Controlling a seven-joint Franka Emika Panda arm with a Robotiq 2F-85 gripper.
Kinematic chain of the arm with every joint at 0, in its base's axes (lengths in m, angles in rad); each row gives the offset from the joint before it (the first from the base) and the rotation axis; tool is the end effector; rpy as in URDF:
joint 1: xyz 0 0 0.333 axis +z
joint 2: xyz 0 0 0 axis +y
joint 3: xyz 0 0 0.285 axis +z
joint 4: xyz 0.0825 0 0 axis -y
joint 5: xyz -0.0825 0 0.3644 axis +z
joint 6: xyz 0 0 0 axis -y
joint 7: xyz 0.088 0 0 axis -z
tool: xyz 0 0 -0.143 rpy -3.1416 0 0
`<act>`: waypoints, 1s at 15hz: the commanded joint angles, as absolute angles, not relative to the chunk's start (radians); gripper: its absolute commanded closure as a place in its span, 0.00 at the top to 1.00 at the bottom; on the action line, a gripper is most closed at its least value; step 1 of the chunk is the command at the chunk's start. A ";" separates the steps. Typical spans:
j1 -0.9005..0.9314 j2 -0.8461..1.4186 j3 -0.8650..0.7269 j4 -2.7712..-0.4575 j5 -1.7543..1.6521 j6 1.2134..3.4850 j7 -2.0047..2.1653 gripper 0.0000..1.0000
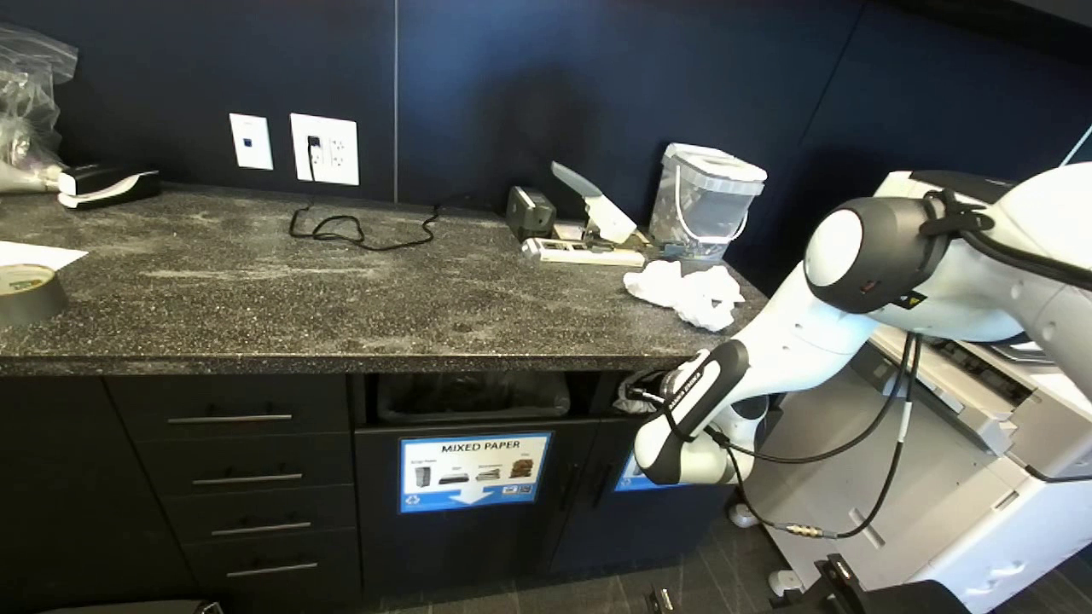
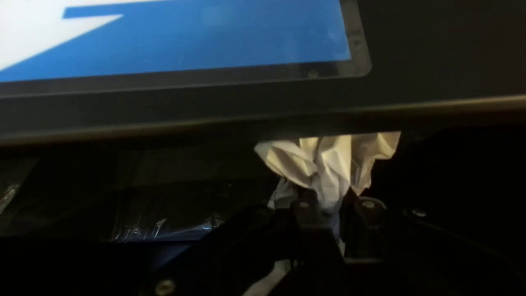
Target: Put the papers on the counter into the recycle bin
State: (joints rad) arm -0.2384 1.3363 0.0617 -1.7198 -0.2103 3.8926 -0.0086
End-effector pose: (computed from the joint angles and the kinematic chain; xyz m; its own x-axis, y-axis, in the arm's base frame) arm 0.5700 -0.0706 -0.0649 0.6614 -0.0315 0.7493 -0.0087 -0.9994 -0.0343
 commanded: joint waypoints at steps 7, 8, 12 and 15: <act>-0.218 1.346 0.031 -1.707 -0.202 3.914 0.015 0.94; -0.218 1.344 0.028 -1.712 -0.199 3.917 0.013 0.99; -0.219 1.322 0.012 -1.749 -0.197 3.929 0.009 1.00; -0.222 1.292 -0.005 -1.804 -0.205 3.953 0.004 1.00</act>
State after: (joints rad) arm -0.2378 1.3330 0.0244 -1.7377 -0.2103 3.9056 -0.0043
